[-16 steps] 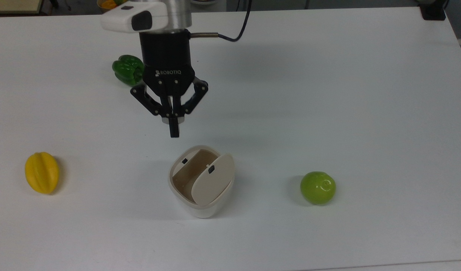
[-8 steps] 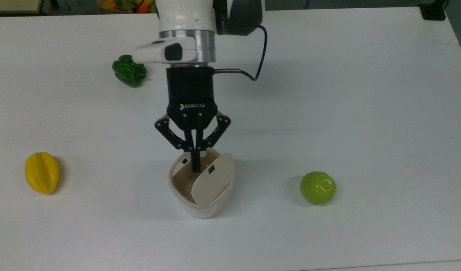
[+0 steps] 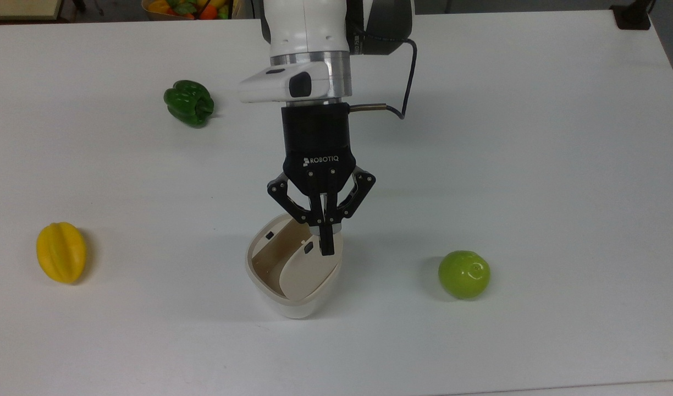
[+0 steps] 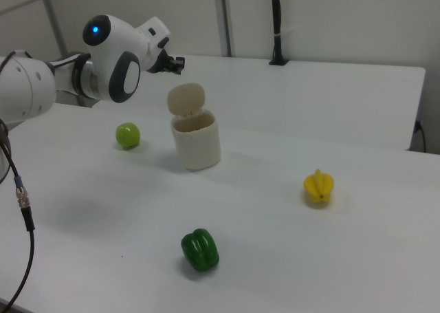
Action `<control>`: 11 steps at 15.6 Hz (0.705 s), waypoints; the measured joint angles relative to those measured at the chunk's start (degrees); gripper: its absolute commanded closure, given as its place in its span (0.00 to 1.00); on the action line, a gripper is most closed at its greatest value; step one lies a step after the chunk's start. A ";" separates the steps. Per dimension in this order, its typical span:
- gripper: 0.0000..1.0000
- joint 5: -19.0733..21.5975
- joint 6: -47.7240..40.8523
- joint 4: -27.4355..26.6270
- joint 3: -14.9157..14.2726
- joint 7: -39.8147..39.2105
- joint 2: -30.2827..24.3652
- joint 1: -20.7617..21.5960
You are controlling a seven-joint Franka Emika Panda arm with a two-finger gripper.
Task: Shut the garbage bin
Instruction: 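Push the raised lid with the gripper fingers, swinging it down over the bin opening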
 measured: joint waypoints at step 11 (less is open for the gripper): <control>1.00 0.01 -16.81 0.18 -0.51 -5.07 -1.62 -3.52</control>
